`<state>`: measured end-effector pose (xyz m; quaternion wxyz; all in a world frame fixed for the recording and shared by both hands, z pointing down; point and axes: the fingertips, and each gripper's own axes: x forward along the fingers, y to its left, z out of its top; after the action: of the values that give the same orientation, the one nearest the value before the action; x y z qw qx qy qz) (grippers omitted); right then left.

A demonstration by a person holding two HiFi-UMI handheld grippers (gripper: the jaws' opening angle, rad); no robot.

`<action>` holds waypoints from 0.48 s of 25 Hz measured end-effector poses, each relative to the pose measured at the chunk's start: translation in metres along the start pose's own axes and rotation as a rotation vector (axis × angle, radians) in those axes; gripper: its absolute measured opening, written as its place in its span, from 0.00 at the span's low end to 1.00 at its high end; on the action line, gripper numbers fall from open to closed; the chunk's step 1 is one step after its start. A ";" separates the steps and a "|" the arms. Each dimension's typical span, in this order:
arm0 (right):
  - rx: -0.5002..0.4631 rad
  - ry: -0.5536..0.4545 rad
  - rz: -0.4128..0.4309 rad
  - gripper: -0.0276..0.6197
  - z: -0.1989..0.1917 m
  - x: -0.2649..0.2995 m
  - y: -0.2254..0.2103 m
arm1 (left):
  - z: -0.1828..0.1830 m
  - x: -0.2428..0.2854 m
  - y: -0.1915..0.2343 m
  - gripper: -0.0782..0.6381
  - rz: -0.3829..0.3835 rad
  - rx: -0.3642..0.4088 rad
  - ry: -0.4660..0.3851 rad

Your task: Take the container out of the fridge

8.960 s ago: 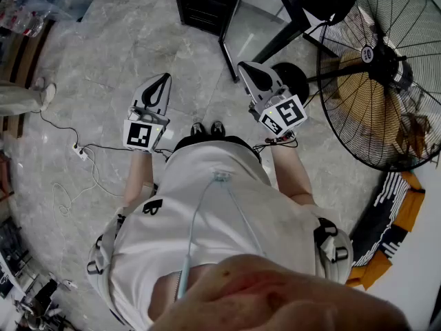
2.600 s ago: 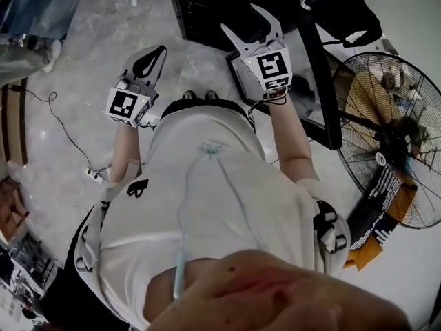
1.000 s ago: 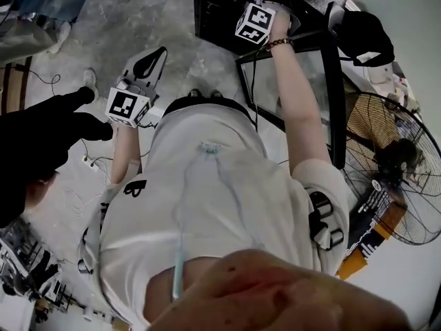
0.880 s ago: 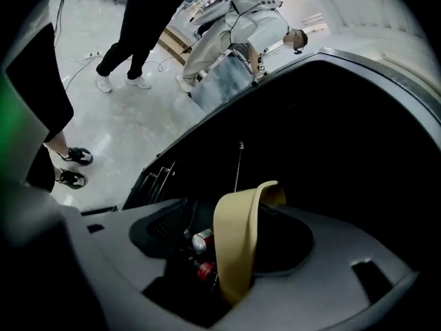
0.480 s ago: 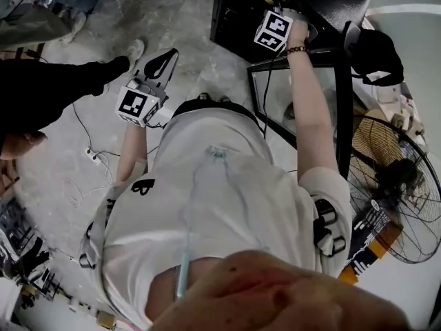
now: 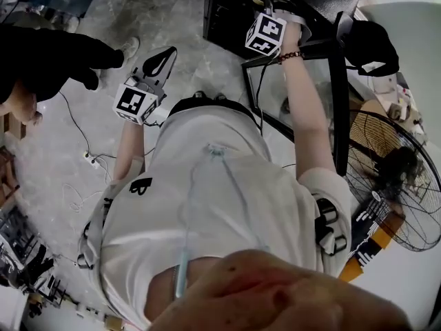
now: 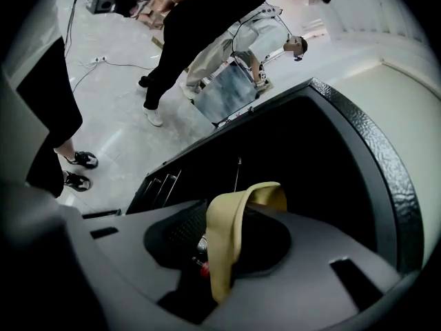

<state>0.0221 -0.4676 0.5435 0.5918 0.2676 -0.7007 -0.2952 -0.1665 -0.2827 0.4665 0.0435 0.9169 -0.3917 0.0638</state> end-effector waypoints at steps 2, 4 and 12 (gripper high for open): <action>0.003 -0.008 0.004 0.22 0.000 -0.008 0.003 | 0.001 0.003 -0.004 0.12 -0.009 0.003 -0.001; 0.000 -0.017 0.012 0.22 0.003 -0.016 0.008 | 0.001 0.005 -0.007 0.12 -0.015 0.006 -0.003; -0.013 -0.044 0.037 0.22 0.019 -0.043 0.023 | 0.000 0.006 -0.015 0.12 -0.033 0.014 -0.006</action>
<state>0.0093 -0.4189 0.5292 0.5832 0.2441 -0.7166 -0.2944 -0.1517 -0.2762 0.4665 0.0368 0.9237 -0.3762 0.0631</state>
